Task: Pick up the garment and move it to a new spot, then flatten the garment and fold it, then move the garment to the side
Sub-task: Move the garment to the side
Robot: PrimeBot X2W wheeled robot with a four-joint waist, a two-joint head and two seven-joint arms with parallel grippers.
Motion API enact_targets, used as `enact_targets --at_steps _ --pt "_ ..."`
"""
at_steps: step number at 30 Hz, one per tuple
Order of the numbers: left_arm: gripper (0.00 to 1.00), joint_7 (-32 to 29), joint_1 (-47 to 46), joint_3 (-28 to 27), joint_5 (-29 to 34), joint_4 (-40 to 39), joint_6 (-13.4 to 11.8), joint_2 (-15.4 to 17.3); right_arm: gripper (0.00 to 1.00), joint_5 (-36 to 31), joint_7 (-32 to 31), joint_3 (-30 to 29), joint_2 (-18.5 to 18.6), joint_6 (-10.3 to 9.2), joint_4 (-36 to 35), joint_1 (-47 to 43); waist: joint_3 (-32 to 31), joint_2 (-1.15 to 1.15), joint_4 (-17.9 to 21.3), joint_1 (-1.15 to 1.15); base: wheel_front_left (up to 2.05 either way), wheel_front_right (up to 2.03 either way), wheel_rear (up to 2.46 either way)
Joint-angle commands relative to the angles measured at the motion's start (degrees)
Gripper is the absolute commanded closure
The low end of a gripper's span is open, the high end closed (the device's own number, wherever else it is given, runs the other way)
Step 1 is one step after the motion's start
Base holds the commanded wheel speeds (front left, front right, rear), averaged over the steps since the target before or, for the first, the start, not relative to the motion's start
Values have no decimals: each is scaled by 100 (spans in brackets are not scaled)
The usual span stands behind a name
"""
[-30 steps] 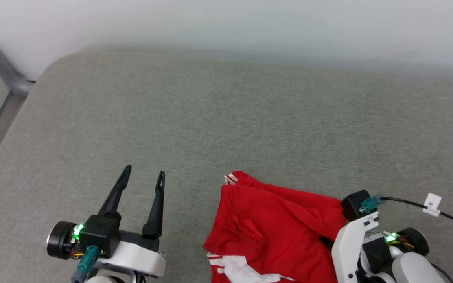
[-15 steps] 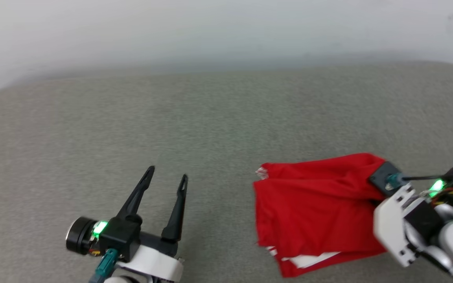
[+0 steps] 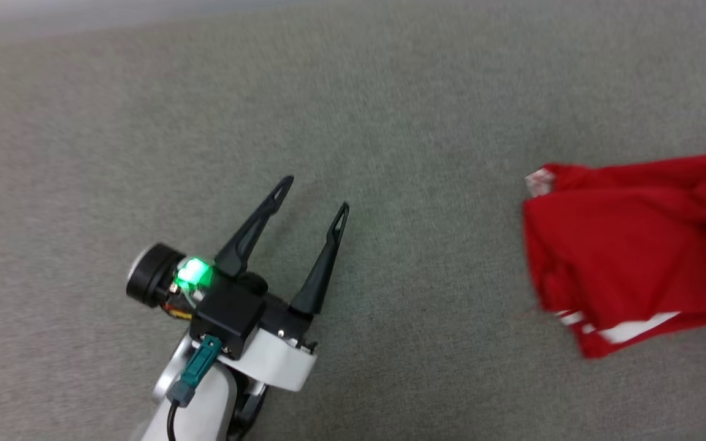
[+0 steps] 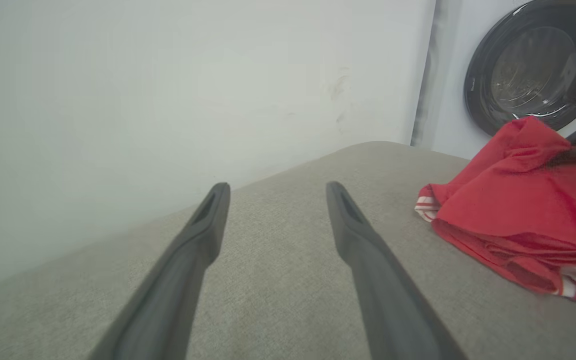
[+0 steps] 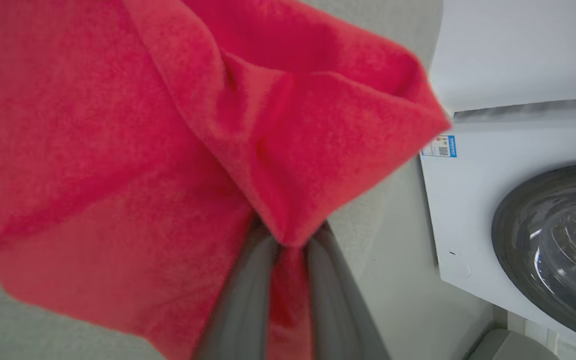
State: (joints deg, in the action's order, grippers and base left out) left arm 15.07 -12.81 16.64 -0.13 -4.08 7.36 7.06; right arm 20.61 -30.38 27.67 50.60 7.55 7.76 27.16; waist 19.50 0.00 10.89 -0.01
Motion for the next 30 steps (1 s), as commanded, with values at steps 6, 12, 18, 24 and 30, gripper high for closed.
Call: enact_targets --at_steps 6,12,18,24,30 --pt "0 12 -686 225 -80 -221 11 272 100 -166 703 -465 440 -13 1101 567 1157 0 176 1 0 0 0" --pt "0 12 -924 272 -52 -439 12 431 100 -262 1106 -806 476 -13 1852 830 1531 0 67 1 0 0 0" --pt "0 12 -1021 347 -10 -678 11 543 100 -454 1532 -1315 335 -13 2683 1101 1745 0 -86 1 0 0 0" --pt "0 12 -1013 379 -22 -746 -25 581 100 -725 1762 -1601 249 -13 3169 1269 1771 0 -195 1 0 0 0" --pt "0 12 -837 401 -64 -633 -106 530 0 -1028 1724 -1867 27 -13 3463 1289 1447 0 -242 1 0 0 0"
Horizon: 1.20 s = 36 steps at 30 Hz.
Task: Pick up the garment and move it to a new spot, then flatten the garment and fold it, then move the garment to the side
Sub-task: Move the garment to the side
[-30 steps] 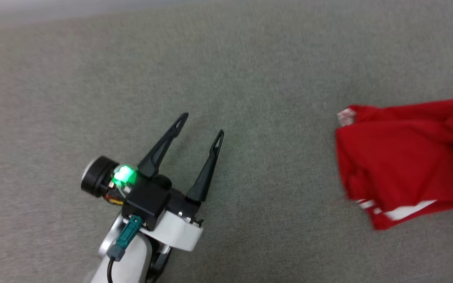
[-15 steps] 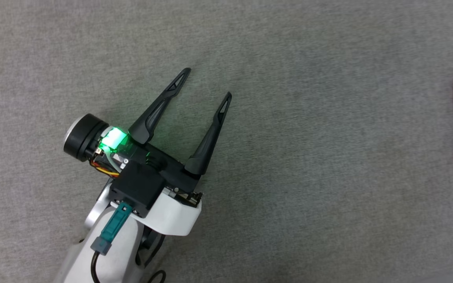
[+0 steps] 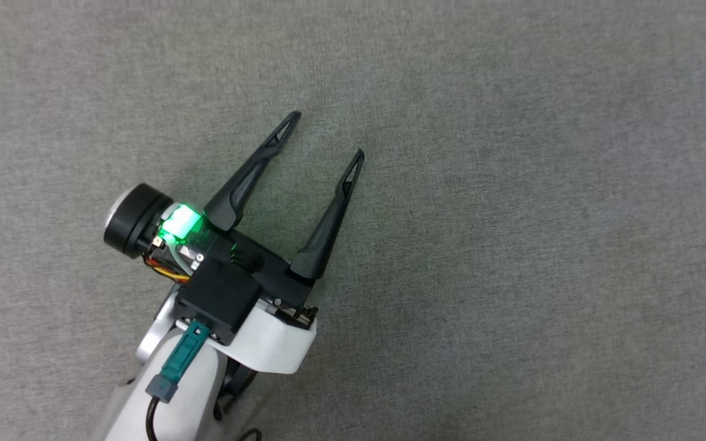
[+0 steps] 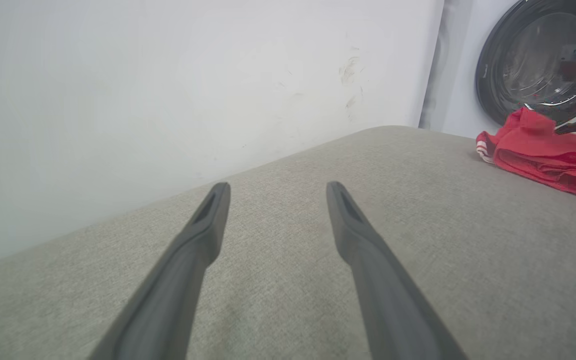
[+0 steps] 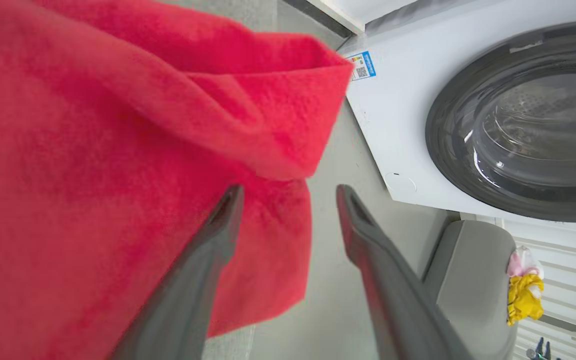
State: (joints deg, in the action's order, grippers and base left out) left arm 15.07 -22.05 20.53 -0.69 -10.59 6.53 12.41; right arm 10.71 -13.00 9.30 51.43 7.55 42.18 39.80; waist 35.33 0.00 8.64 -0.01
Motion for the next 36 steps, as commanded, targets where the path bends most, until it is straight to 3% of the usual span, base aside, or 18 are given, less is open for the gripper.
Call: enact_targets --at_steps 1,10,18,28,36 --pt "0 12 108 5 -32 41 -45 -17 0 -82 -23 -77 -73 -13 30 7 -225 0 -21 1 0 0 0" --pt "0 12 594 -384 -295 325 -278 -82 0 -315 -199 -293 -407 -13 -415 -272 -1414 0 -62 1 0 0 0" --pt "0 12 1235 -997 -468 422 -482 -120 0 20 -162 -366 -1045 -12 -1683 -665 -2328 0 -172 1 0 0 0" --pt "0 12 1796 -1472 -519 478 -521 -285 0 191 669 -919 -2600 -12 -3513 -1725 -2946 0 -395 1 0 0 0" --pt "0 12 2171 -1634 -509 741 -467 -464 0 45 1647 -1144 -4037 -10 -4155 -2878 -3206 0 -619 1 0 0 0"
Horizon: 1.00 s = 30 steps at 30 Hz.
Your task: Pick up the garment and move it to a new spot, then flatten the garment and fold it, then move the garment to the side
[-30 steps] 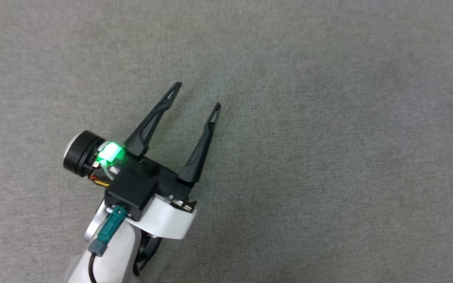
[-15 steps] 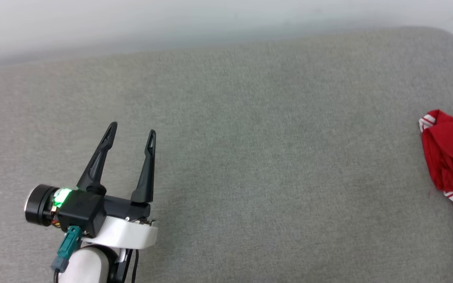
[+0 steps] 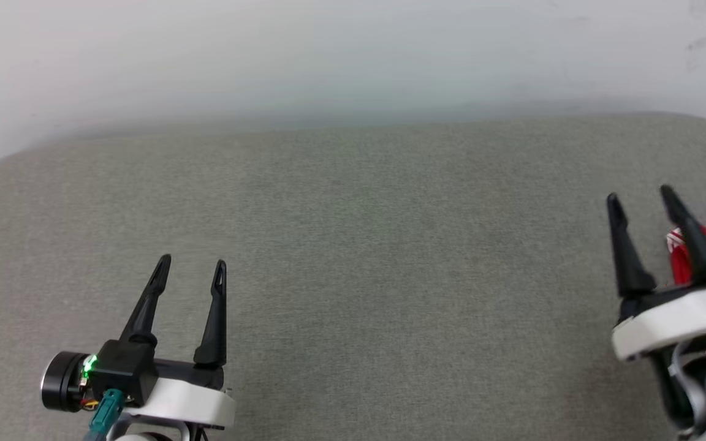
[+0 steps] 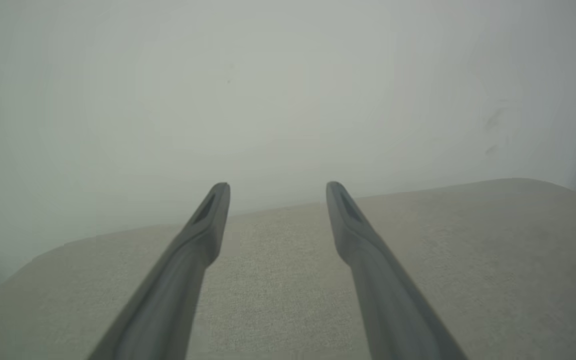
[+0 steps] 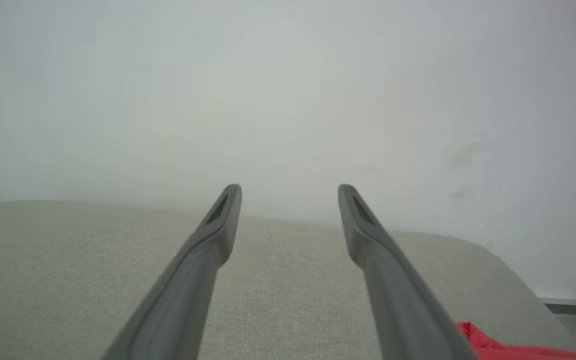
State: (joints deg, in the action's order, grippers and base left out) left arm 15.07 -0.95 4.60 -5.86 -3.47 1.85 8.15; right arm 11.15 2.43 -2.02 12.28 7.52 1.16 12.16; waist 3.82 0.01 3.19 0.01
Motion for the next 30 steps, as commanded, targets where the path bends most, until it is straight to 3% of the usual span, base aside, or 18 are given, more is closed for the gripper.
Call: enact_targets --at_steps 1,6,10,30 --pt "0 12 91 -64 8 67 4 -60 0 5 237 -20 -250 -7 -65 -240 -72 -1 -96 -1 0 0 0" --pt "0 12 213 -142 -17 265 77 -140 0 106 847 58 -639 -7 132 -668 -134 -1 -187 -1 0 0 0" --pt "0 12 292 -247 -2 372 94 -225 0 90 1070 143 -730 -8 385 -875 -172 -1 -222 -1 0 0 0" --pt "0 12 304 -512 72 285 291 -427 0 -135 1260 183 -913 -6 713 -741 -258 -1 -184 -1 0 0 0"
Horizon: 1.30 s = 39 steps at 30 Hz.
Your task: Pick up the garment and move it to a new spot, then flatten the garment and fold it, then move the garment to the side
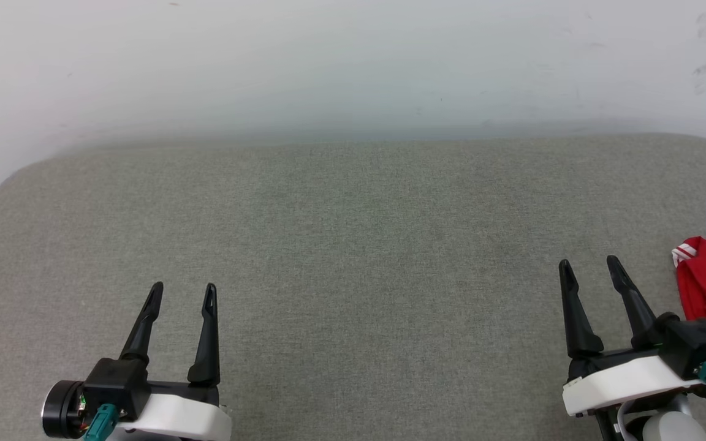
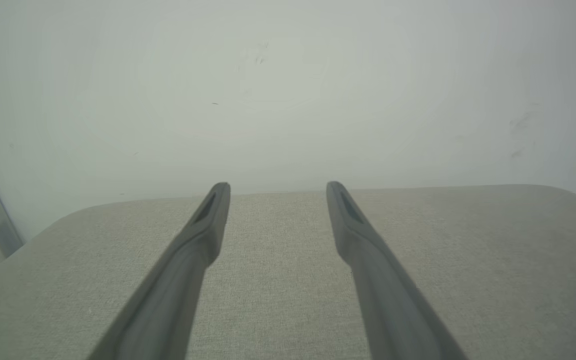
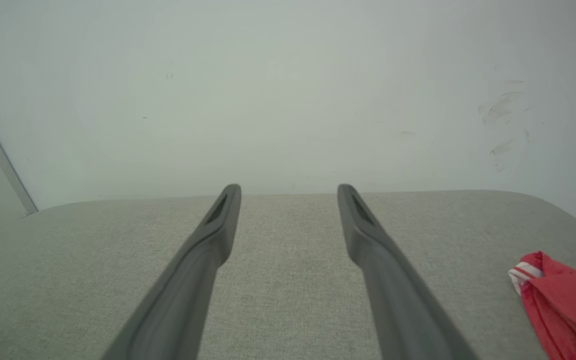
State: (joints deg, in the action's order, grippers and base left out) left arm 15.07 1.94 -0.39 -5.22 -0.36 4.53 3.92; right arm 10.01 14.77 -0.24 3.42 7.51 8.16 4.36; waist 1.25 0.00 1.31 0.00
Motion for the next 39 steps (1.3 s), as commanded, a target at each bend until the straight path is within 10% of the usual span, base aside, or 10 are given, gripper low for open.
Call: enact_targets --at_steps 1,22,23,39 --pt "0 12 28 -21 5 -35 43 -7 0 -15 28 11 -32 -5 17 32 -1 0 8 0 0 0 0" --pt "0 12 44 -115 92 40 84 -85 0 16 46 157 -59 -5 -5 -27 9 0 15 0 0 0 0" --pt "100 0 26 -97 49 62 102 -76 100 16 16 151 -26 1 29 -17 6 0 16 0 0 0 0" --pt "100 -415 -125 -203 -1574 438 139 -88 100 1572 -357 49 -1 0 219 -36 -6 0 0 0 0 0 0"
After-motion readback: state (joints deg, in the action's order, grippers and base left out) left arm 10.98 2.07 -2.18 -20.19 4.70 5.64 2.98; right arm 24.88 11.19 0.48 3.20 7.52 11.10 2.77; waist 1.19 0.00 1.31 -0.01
